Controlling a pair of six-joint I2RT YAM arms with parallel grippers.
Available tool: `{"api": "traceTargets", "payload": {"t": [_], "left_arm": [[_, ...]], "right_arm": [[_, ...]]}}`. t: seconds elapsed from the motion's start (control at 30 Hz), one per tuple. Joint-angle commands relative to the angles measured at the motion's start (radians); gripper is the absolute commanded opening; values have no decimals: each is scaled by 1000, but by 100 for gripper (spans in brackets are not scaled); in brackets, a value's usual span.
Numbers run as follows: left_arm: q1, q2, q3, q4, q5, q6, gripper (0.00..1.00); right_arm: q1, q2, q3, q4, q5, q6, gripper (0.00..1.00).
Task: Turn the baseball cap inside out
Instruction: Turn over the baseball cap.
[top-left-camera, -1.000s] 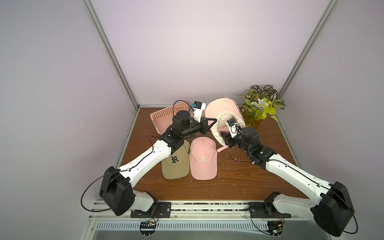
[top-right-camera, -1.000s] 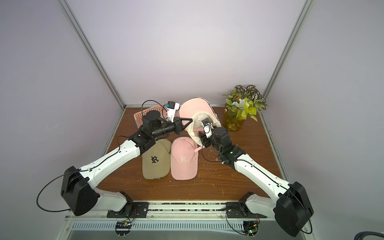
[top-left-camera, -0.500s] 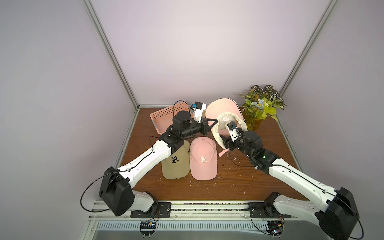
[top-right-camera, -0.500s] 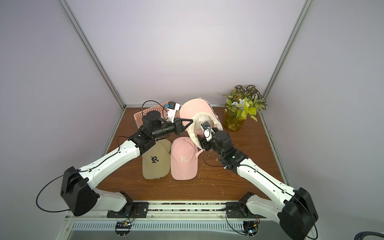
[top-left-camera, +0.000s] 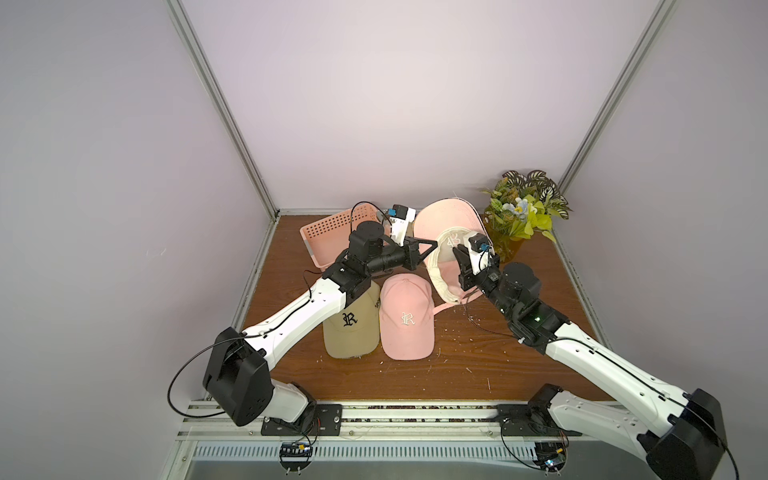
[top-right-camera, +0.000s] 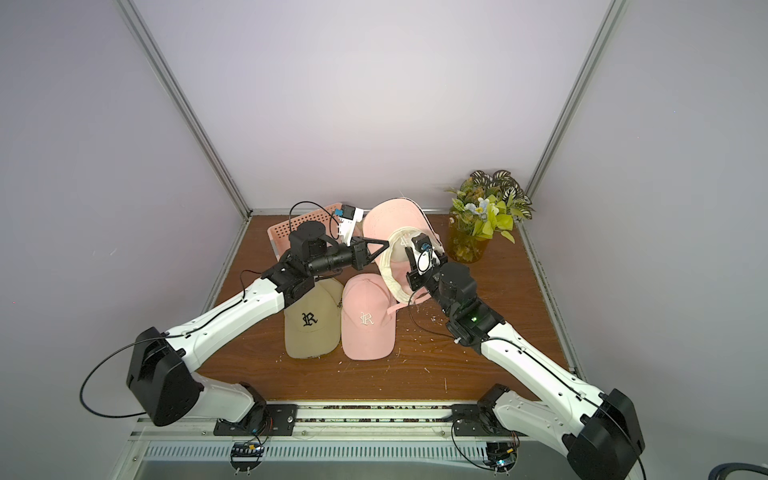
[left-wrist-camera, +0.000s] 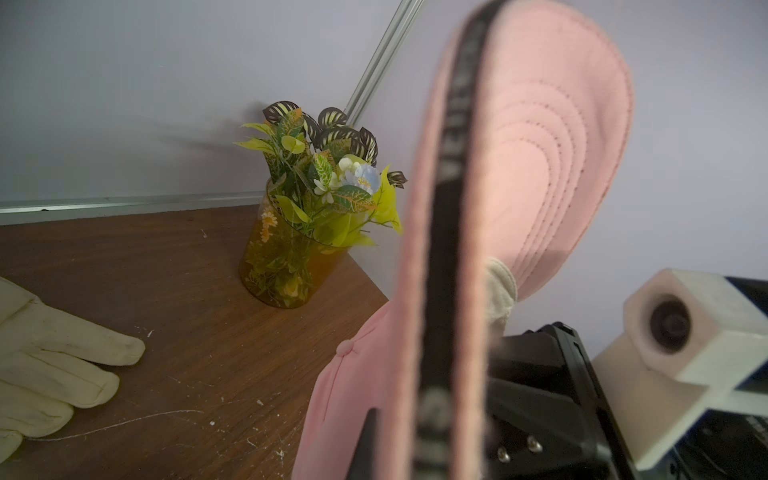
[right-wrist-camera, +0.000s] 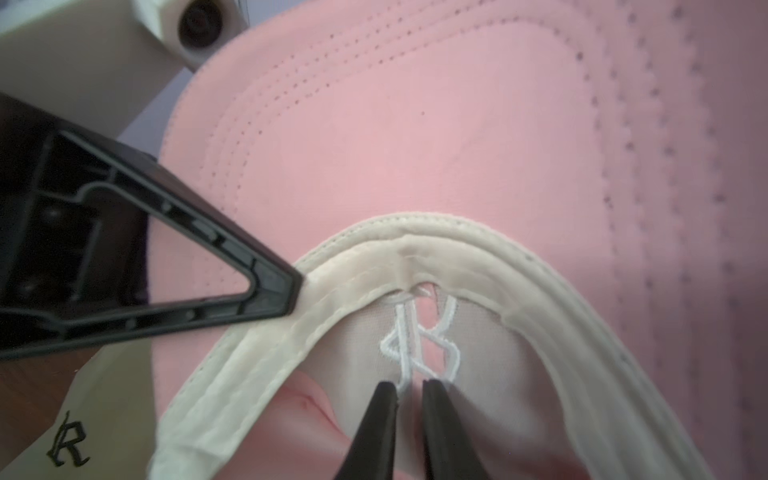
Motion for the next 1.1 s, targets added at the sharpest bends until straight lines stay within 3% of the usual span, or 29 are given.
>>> {"api": "traceTargets", "payload": {"t": [0.0, 0.2, 0.43, 0.57, 0.8, 0.93, 1.07], "left_arm": [[-13, -9, 29, 50, 71, -26, 1], [-15, -7, 29, 79, 129, -61, 0], [-15, 4, 52, 66, 142, -62, 0], [-15, 0, 71, 18, 90, -26, 1], [-15, -30, 75, -64, -81, 48, 1], [-16, -33, 69, -73, -132, 71, 1], [-15, -23, 54, -61, -141, 102, 0]], "right_arm": [[3, 31, 12, 130, 70, 9, 15], [1, 127, 43, 136, 190, 0, 17], [1, 231, 50, 66, 268, 17, 35], [1, 259, 41, 16, 296, 32, 50], [1, 255, 20, -110, 364, 69, 69], [2, 240, 9, -175, 359, 74, 72], [1, 224, 36, -236, 243, 56, 73]]}}
